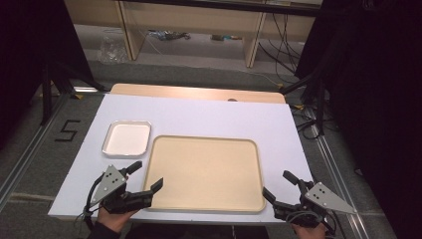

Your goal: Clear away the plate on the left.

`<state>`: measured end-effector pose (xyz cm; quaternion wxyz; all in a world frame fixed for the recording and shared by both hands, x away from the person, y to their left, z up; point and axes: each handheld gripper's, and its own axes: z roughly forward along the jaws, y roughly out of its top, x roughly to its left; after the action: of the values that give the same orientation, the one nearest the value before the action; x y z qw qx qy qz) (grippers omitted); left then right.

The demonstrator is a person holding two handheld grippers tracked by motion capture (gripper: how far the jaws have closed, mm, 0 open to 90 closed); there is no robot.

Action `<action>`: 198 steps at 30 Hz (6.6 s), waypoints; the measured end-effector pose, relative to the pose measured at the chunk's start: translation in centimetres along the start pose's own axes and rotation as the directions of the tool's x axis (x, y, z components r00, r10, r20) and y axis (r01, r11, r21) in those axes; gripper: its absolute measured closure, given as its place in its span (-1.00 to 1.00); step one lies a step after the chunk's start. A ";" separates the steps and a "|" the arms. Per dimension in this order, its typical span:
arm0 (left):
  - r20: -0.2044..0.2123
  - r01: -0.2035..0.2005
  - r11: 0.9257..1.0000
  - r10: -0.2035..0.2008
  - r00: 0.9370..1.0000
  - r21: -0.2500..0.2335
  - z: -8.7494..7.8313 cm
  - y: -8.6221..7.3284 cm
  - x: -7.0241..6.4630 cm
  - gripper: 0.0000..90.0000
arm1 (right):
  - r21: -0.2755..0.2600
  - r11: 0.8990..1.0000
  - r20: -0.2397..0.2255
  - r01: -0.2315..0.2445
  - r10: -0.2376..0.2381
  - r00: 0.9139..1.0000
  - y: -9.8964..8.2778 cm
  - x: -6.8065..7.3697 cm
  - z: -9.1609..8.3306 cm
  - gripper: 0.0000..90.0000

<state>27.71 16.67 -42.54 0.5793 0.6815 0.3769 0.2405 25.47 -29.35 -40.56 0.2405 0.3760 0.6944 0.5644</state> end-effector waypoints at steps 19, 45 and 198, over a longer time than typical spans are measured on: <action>-0.025 -0.004 1.000 0.005 1.000 0.007 -0.1 0.0 0.2 -0.66 | -0.001 1.000 -0.003 0.001 -0.001 1.000 0.0 0.0 0.0 -0.66; -0.237 0.045 0.987 -0.008 0.971 0.151 1.4 0.1 4.8 -0.66 | -0.007 1.000 -0.003 0.012 -0.012 1.000 0.0 -0.2 0.1 -0.66; -0.382 0.457 0.875 -0.373 0.846 0.159 5.2 0.3 21.5 0.97 | -0.034 0.997 0.009 0.064 -0.064 0.998 0.1 -0.4 0.0 -0.66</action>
<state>44.68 30.56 -45.73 0.4557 0.5970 0.6368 0.1742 25.69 -29.66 -40.52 0.2675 0.3518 0.6953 0.5667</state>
